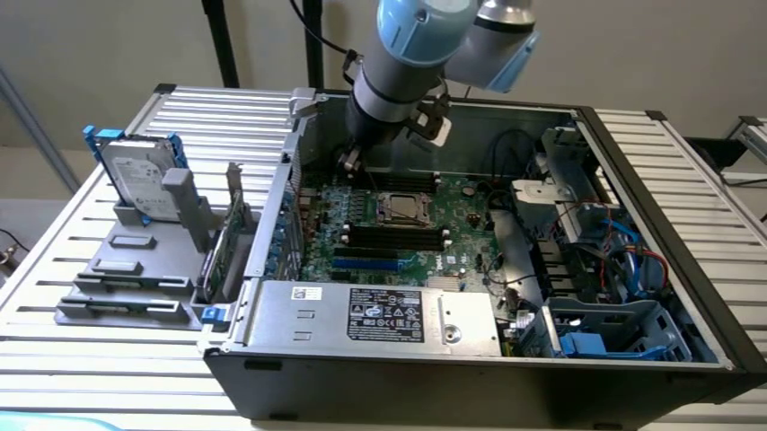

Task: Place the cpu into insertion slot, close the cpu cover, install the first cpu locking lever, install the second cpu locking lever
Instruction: 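Install the first cpu locking lever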

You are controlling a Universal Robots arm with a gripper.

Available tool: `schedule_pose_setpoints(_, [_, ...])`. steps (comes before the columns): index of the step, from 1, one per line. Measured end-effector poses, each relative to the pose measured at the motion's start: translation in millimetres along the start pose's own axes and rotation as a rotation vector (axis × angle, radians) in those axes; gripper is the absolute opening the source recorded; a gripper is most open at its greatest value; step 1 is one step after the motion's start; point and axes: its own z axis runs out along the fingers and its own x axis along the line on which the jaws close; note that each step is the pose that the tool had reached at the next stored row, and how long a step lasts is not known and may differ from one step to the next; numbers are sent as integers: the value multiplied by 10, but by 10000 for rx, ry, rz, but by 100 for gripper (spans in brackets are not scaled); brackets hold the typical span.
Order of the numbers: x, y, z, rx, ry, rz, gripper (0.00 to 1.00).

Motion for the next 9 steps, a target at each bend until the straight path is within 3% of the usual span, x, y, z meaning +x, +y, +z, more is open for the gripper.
schedule_pose_setpoints(2, [4, 10, -3, 61, 153, -25, 11])
schedule_pose_setpoints(3, [11, 24, -7, 75, 190, -31, 11])
schedule_pose_setpoints(9, [63, 145, -34, 84, 212, -33, 11])
